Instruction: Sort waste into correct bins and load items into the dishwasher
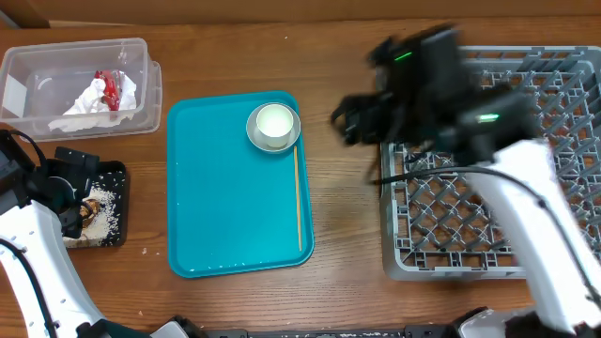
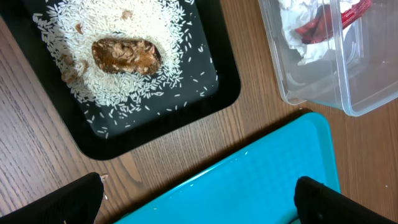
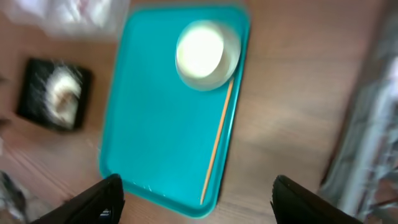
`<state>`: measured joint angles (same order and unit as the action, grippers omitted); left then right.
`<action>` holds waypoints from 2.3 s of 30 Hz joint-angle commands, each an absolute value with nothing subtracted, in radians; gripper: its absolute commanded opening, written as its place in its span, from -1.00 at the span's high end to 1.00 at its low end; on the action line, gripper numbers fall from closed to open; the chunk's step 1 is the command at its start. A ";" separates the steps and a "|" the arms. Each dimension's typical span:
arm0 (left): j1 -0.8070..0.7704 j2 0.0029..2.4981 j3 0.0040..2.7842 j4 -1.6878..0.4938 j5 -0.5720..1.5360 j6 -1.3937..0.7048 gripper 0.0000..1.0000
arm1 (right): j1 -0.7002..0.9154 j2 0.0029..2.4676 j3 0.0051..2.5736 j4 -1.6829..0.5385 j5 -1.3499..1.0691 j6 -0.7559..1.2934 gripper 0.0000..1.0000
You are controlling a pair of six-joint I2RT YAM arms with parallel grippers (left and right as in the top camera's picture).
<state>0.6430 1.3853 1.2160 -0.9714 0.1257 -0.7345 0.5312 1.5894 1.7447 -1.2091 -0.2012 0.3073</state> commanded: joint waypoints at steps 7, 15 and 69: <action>0.641 1.386 1.214 -0.970 0.116 -0.748 -1.00 | 0.851 1.825 1.527 -1.038 0.078 0.503 -0.35; 0.641 1.386 1.214 -0.970 0.116 -0.748 -1.00 | 0.926 2.028 1.525 -0.961 0.149 0.551 -0.34; 0.641 1.386 1.214 -0.970 0.116 -0.748 -1.00 | 0.616 1.729 1.886 -1.637 0.242 0.514 0.92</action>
